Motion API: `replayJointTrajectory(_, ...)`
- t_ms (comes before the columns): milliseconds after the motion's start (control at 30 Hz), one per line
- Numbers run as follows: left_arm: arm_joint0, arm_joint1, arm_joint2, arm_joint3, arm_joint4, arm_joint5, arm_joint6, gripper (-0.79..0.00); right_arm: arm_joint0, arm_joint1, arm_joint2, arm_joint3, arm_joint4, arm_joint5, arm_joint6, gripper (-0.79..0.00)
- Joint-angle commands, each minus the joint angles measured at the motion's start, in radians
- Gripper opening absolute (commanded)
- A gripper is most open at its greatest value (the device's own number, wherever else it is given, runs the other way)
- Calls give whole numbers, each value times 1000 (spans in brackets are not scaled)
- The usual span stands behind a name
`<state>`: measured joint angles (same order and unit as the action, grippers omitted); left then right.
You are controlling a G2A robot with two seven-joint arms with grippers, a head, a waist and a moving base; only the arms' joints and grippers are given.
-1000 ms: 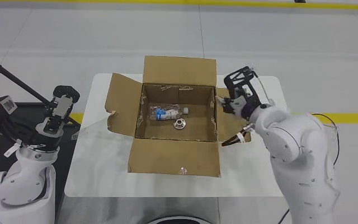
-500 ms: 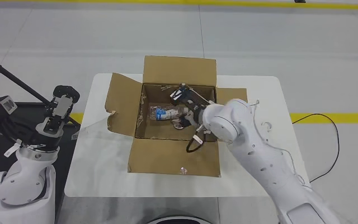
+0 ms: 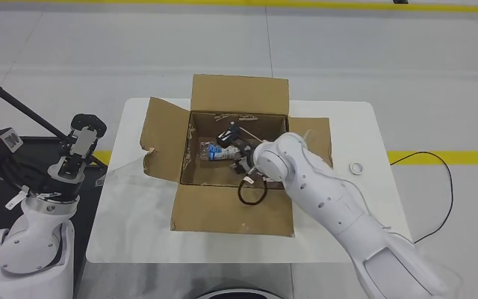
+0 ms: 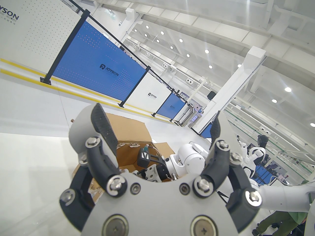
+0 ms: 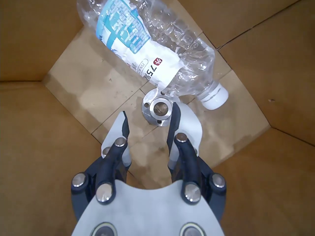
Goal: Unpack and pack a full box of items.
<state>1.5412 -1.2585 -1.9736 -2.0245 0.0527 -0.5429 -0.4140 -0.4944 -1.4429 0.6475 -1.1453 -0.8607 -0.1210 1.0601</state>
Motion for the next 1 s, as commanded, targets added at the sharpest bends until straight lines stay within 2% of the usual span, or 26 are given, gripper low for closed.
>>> replayJointTrajectory(0,0,0,0,0,0,0,0,0,5,-6,-6,20,-3,5,-4,-397)
replayJointTrajectory(233,0,0,0,0,0,0,0,0,23,-27,-21,81,-21,28,-20,-382)
replayJointTrajectory(767,0,0,0,0,0,0,0,0,50,-72,-44,188,-19,8,-35,-428)
replayJointTrajectory(867,0,0,0,0,0,0,0,0,54,-78,-46,201,-24,9,-34,-462)
replayJointTrajectory(933,0,0,0,0,0,0,0,0,56,-82,-46,207,-26,9,-35,-539)
replayJointTrajectory(967,0,0,0,0,0,0,0,0,57,-83,-45,210,-28,9,-35,-548)
